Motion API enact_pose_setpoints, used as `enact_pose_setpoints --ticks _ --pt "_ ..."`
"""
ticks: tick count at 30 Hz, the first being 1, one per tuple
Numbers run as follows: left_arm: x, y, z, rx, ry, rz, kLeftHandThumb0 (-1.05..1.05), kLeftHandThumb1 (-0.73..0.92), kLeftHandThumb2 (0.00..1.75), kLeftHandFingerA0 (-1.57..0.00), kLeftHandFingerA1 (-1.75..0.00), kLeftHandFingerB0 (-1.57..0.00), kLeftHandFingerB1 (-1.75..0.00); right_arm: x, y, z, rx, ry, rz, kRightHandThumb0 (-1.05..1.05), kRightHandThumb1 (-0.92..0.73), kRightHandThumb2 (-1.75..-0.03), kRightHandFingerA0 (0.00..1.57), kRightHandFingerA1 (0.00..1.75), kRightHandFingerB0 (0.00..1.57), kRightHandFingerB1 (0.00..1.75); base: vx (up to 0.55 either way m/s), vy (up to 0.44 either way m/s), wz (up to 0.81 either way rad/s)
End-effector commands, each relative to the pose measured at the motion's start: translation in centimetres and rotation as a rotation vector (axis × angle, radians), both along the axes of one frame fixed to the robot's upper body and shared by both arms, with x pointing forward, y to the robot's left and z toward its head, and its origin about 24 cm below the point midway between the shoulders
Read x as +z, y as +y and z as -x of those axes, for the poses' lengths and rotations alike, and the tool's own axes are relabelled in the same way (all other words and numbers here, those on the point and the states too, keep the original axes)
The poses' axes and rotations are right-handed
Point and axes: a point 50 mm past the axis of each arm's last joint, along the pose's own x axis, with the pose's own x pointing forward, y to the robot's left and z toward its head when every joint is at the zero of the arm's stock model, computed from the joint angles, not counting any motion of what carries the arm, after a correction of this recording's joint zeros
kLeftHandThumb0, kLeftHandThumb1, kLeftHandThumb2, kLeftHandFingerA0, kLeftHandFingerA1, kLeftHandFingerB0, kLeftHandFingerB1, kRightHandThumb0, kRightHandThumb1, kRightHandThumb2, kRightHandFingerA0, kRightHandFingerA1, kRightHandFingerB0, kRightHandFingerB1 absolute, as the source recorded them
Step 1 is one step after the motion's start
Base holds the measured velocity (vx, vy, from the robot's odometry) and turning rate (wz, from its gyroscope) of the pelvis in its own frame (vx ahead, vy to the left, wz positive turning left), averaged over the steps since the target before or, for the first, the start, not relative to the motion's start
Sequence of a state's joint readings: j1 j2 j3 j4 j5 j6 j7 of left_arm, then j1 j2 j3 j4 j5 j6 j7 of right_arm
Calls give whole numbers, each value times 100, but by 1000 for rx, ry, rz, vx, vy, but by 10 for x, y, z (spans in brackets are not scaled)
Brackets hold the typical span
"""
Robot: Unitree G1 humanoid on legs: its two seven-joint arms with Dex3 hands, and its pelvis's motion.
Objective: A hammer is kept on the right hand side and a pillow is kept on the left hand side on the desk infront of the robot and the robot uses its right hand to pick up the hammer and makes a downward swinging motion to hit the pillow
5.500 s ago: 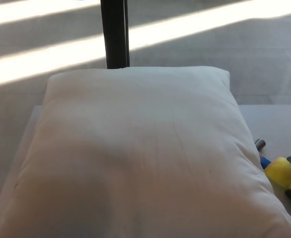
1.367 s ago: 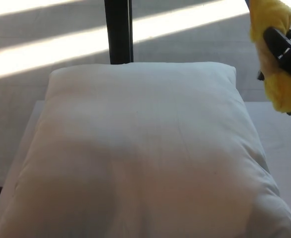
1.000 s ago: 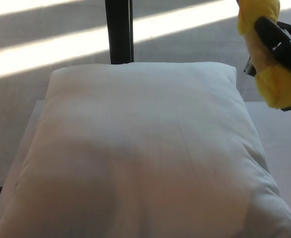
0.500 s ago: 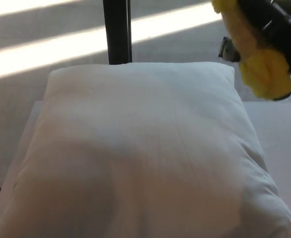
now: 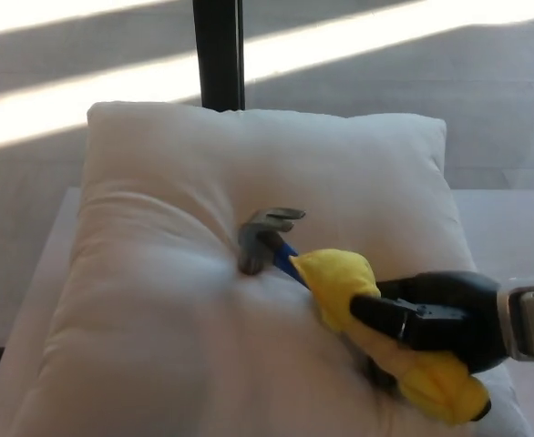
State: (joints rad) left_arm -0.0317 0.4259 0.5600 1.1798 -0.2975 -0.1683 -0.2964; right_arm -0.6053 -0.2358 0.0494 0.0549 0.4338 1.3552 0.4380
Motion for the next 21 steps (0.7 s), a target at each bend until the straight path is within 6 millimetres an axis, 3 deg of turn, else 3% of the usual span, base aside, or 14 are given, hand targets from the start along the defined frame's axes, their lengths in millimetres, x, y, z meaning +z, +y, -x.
enact_pose_setpoints --ticks 1,6,11,15,16,17,18,19,21 --pt "5 1 -5 -25 -38 -1 -62 61 59 -73 -58 -66 -45 -64 -50 12 -119 71 289 -36 -57 -124 106 175 73 174 0 0 0" --pt "3 0 -4 -28 -28 3 -61 61 58 -70 -56 -61 -45 -87 -65 16 -185 134 378 -36 -71 -107 105 175 63 171 0 0 0" --pt "2 1 0 -11 -14 6 -59 59 58 -71 -56 -65 -46 -96 -65 19 -179 140 411 -35 -71 -101 109 175 74 172 0 0 0" --pt "0 1 2 9 -10 15 -60 58 58 -71 -56 -66 -46 -89 -57 14 -180 129 383 -35 -65 -110 106 175 69 167 0 0 0" --pt "0 1 3 5 -9 17 -61 58 58 -70 -56 -66 -46 -82 -51 9 -178 118 357 -36 -67 -107 107 175 73 167 0 0 0" --pt "0 1 3 1 -9 15 -61 59 58 -72 -58 -66 -46 -78 -49 7 -177 109 344 -49 -59 -111 111 175 88 157 0 0 0" --pt "-1 0 3 -1 -9 14 -61 59 58 -72 -58 -66 -46 -77 -48 6 -177 106 340 -49 -59 -111 111 175 88 157 0 0 0" --pt "-1 0 3 2 -5 14 -61 59 58 -72 -58 -66 -46 -66 -43 0 -149 50 295 -35 -61 -118 107 175 75 169 0 0 0" --pt "-1 0 3 3 -9 16 -59 59 58 -72 -56 -63 -45 -49 -38 -8 -147 21 244 -36 -62 -116 107 175 71 174 0 0 0"
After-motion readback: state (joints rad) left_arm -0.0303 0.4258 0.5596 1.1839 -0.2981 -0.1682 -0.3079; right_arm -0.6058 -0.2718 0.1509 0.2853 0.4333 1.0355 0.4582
